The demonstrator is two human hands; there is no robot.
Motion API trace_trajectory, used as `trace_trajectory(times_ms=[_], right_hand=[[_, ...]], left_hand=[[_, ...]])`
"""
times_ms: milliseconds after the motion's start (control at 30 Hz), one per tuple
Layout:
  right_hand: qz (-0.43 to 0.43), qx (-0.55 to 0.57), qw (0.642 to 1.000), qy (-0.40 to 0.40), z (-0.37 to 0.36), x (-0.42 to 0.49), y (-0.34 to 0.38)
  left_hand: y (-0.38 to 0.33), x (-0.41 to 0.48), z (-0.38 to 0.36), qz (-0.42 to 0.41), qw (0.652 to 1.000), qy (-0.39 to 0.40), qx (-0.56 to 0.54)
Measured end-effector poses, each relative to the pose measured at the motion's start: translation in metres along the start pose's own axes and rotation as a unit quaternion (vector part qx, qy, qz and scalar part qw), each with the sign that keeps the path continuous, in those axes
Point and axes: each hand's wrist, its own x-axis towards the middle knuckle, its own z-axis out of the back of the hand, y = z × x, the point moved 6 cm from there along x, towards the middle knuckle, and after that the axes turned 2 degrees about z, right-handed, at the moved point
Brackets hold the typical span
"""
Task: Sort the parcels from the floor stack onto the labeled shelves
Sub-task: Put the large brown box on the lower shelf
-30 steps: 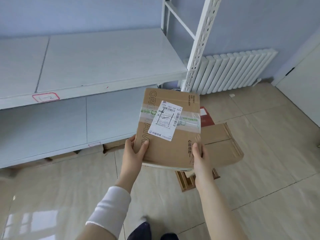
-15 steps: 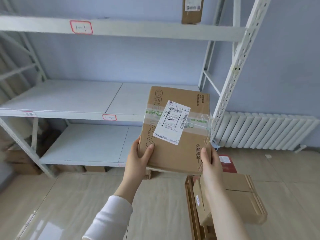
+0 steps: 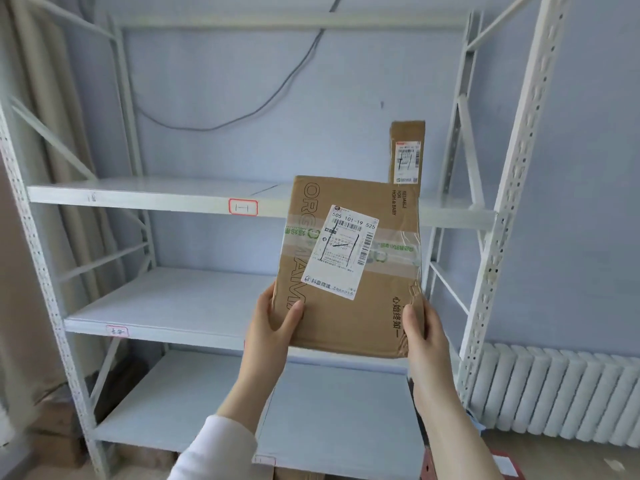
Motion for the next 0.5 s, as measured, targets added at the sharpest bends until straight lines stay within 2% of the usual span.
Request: trace_trajectory(times_ms=[267, 500], right_hand=[[0.085, 0.003, 0.996, 0.01, -0.08, 0.056, 0.042], [0.156, -0.033, 0.987, 0.01, -0.129, 0.116, 0.059]], left_hand=[[-0.054, 0.084, 0.037, -0.079, 0.997, 0.007, -0.026], [-0.07, 0.162, 0.047, -0.133, 0.991, 0.02, -0.022]])
